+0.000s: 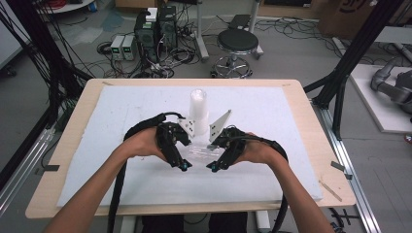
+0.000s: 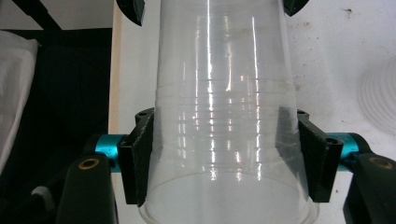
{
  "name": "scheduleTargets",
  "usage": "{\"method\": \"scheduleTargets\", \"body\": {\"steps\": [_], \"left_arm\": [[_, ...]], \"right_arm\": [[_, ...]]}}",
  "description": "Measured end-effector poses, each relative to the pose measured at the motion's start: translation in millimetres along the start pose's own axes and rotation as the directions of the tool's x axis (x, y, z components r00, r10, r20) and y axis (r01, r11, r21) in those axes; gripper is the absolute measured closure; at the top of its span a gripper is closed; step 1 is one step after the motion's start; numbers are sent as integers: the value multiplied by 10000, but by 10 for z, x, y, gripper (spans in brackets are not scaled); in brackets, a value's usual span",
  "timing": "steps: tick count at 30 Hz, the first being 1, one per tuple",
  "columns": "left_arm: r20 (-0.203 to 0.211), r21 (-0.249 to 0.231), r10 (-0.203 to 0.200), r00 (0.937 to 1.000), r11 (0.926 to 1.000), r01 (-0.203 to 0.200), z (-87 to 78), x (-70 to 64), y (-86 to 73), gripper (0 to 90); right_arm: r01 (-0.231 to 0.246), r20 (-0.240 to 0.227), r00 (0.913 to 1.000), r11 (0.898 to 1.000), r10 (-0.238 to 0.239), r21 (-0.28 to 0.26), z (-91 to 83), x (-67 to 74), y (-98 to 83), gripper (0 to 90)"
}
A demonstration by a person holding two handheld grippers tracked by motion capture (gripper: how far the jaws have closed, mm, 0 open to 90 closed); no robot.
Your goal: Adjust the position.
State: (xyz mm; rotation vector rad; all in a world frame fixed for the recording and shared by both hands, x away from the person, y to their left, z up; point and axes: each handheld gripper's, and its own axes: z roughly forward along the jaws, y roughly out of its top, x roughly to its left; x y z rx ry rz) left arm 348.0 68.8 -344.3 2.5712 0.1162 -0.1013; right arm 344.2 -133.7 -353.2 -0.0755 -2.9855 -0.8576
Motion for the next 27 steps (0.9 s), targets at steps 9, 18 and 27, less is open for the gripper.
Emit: {"method": "scheduleTargets", "body": {"steps": [9, 18, 27], "left_arm": [[-3, -194, 77, 10000, 9998, -77, 25, -3, 29, 237], [43, -287, 104, 9999, 9995, -103, 48, -5, 42, 346], [56, -118, 179, 9998, 9998, -178, 77, -3, 32, 408]], "right_arm": [[72, -11, 10000, 9999, -72, 81, 36, 2, 17, 327], [114, -19, 9999, 9999, -114, 70, 46, -3, 21, 330], [175, -73, 9998, 9997, -174, 184, 61, -8, 25, 336]]}}
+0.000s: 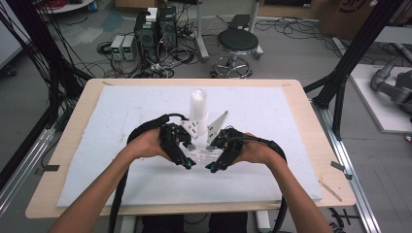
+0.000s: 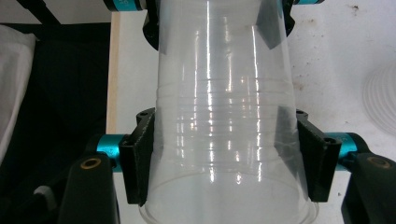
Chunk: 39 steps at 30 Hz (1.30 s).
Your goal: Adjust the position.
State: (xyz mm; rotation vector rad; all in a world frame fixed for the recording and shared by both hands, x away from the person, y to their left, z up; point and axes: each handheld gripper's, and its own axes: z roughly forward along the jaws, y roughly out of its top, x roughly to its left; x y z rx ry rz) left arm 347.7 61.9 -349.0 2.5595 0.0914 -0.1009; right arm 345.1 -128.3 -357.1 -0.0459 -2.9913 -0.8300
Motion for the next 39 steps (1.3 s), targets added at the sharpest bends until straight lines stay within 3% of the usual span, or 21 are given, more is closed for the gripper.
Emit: {"method": "scheduleTargets", "body": {"steps": [1, 11, 12, 13, 14, 16, 21, 24, 26, 27, 28, 31, 32, 33, 34, 35, 36, 37, 38, 39], "left_arm": [[48, -56, -156, 9999, 9999, 156, 13, -9, -10, 408], [88, 70, -72, 9999, 9999, 71, 16, -6, -31, 411], [114, 116, -9, 9999, 9999, 7, 13, -5, -31, 411], [114, 116, -9, 9999, 9999, 7, 13, -5, -31, 411], [105, 109, -47, 9999, 9999, 46, 14, -7, -38, 411], [108, 78, -89, 9999, 9999, 88, 14, -8, -42, 411], [88, -49, -171, 9998, 9998, 172, 15, -17, -67, 411], [30, -449, -250, 9997, 9987, 251, 22, -23, -142, 412], [-144, -526, -256, 9996, 9983, 249, 22, -14, -204, 412], [-162, -696, -333, 9993, 9971, 321, 17, -9, -243, 412], [-155, -963, -417, 9990, 9945, 400, 11, -10, -283, 413], [-288, -1497, -441, 9986, 9879, 393, -25, -27, -387, 413], [-285, -1773, -561, 9980, 9829, 502, -32, -36, -424, 413], [-298, -2016, -541, 9981, 9783, 471, -40, -38, -463, 413], [-279, -2660, -635, 9976, 9625, 538, -45, -42, -548, 413], [-279, -2660, -635, 9976, 9625, 538, -45, -42, -548, 413], [-321, -3211, -684, 9971, 9455, 545, -54, -39, -627, 413], [-321, -3211, -684, 9971, 9455, 545, -54, -39, -627, 413], [-350, -3868, -849, 9958, 9199, 649, -59, -44, -702, 412], [-350, -3868, -849, 9958, 9199, 649, -59, -44, -702, 413]], "right_arm": [[17, 6, 10000, 10000, -17, 49, 1, 0, 5, 336], [163, -49, 9999, 9997, -163, 154, 27, -2, 29, 319], [166, -110, 9998, 9997, -164, 155, 34, 8, 26, 260], [166, -110, 9998, 9997, -164, 155, 34, 8, 26, 260], [134, -193, 9997, 9999, -132, 84, 38, 16, 24, 174], [169, -199, 9997, 9999, -168, 31, 33, 14, 27, 136], [151, -32, 9999, 9998, -152, -143, 6, 15, 30, 136], [126, 95, 9999, 9989, -122, -448, -37, 19, 21, 136], [53, 195, 9998, 9916, -28, -1293, -127, 21, -10, 136], [53, 195, 9998, 9916, -28, -1293, -127, 21, -10, 136], [5, 316, 9995, 9840, 52, -1780, -184, 13, -46, 136], [-93, 484, 9986, 9752, 205, -2212, -235, 12, -82, 136], [-136, 613, 9976, 9640, 309, -2656, -288, 20, -112, 136], [-136, 613, 9976, 9640, 309, -2656, -288, 20, -112, 136], [-144, 756, 9963, 9480, 405, -3179, -349, 34, -145, 136], [-144, 756, 9963, 9480, 405, -3179, -349, 34, -145, 136], [-217, 801, 9952, 9223, 570, -3859, -396, 47, -186, 136], [-217, 801, 9952, 9223, 570, -3859, -396, 47, -186, 136], [-254, 809, 9945, 9017, 667, -4317, -419, 61, -226, 136], [-254, 809, 9945, 9017, 667, -4317, -419, 61, -226, 136]]}}
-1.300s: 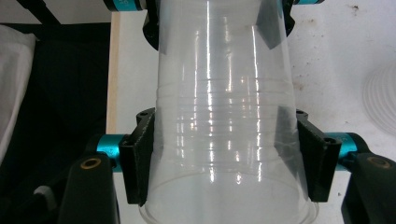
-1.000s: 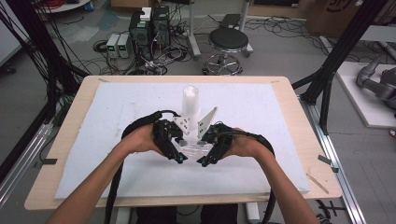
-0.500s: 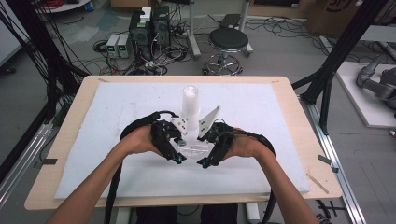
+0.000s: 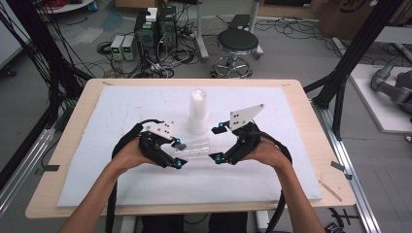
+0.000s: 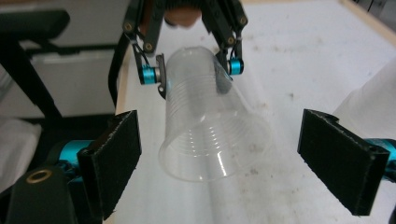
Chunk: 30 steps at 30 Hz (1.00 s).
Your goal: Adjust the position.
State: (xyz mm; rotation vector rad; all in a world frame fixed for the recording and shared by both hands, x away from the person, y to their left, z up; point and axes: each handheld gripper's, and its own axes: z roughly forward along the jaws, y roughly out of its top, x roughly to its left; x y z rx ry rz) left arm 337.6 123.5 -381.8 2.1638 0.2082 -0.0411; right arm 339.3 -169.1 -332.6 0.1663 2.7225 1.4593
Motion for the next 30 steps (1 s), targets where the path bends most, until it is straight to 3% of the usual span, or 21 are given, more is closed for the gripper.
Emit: {"method": "scheduleTargets", "body": {"steps": [2, 4, 5, 8, 9, 10, 11, 12, 16, 21, 25, 28, 30], "left_arm": [[-21, -811, -120, 9999, 9966, 118, -37, 1, -61, 413], [-2, -1649, -300, 9995, 9859, 296, -66, -1, -117, 413], [-35, -1977, -343, 9994, 9797, 330, -77, -5, -141, 413], [-13, -2655, -350, 9994, 9635, 334, -85, -24, -204, 413], [-96, -2943, -348, 9993, 9552, 305, -83, -36, -236, 413], [-96, -2943, -348, 9993, 9552, 305, -83, -36, -236, 413], [-116, -3278, -434, 9990, 9440, 372, -88, -39, -262, 413], [-116, -3278, -434, 9990, 9440, 372, -88, -39, -262, 413], [-27, -3936, -540, 9985, 9180, 485, -107, -34, -298, 413], [4, -4095, -498, 9988, 9112, 456, -115, -34, -301, 413], [-21, -4438, -446, 9990, 8953, 391, -112, -37, -304, 413], [72, -4755, -399, 9992, 8789, 385, -83, -41, -305, 414], [144, -4749, -357, 9993, 8792, 382, -58, -45, -296, 413]], "right_arm": [[-112, 129, 9998, 9991, 118, -414, -26, 10, -50, 136], [-191, 227, 9995, 9985, 203, -519, -34, 15, -67, 136], [-272, 305, 9991, 9961, 298, -842, -47, 12, -105, 136], [-415, 383, 9982, 9917, 465, -1216, -62, 16, -143, 136], [-560, 369, 9973, 9843, 630, -1676, -78, 15, -180, 136], [-583, 390, 9970, 9808, 667, -1859, -83, 17, -195, 136], [-597, 395, 9969, 9789, 686, -1955, -86, 21, -209, 136], [-597, 395, 9969, 9789, 686, -1955, -86, 21, -209, 136], [-693, 407, 9959, 9706, 808, -2304, -88, 47, -251, 136], [-767, 411, 9951, 9650, 898, -2507, -75, 50, -288, 136], [-887, 291, 9946, 9625, 994, -2564, -61, 52, -290, 136], [-900, 185, 9949, 9578, 988, -2729, -38, 41, -280, 136], [-844, 132, 9957, 9546, 919, -2855, -17, 28, -267, 136]]}}
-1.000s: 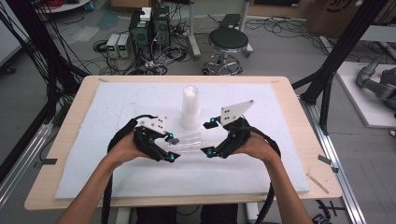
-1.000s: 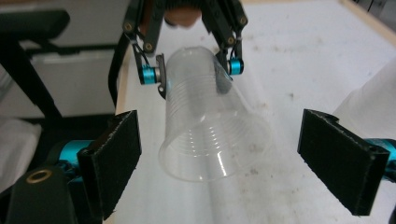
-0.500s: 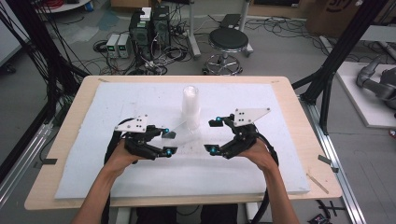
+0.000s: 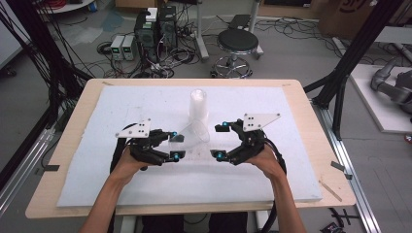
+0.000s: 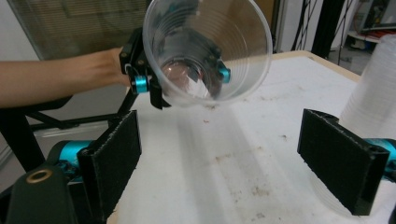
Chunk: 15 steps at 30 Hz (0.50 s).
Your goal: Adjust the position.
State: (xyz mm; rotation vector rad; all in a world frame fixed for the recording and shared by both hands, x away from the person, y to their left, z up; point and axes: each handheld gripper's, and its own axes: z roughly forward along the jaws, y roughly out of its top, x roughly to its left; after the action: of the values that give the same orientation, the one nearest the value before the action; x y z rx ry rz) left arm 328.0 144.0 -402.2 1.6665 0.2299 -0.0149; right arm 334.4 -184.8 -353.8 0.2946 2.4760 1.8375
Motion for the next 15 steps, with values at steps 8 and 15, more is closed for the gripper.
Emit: {"method": "scheduleTargets", "body": {"steps": [8, 15], "left_arm": [[165, -170, 144, 9998, 9998, -142, 93, -22, 23, 413], [323, -58, 217, 9992, 9998, -215, 152, -35, 22, 413]], "right_arm": [[-74, -410, 9991, 9999, 71, -88, 117, 2, 25, 136], [-93, -753, 9971, 9999, 84, -114, 229, -2, 55, 137]]}}
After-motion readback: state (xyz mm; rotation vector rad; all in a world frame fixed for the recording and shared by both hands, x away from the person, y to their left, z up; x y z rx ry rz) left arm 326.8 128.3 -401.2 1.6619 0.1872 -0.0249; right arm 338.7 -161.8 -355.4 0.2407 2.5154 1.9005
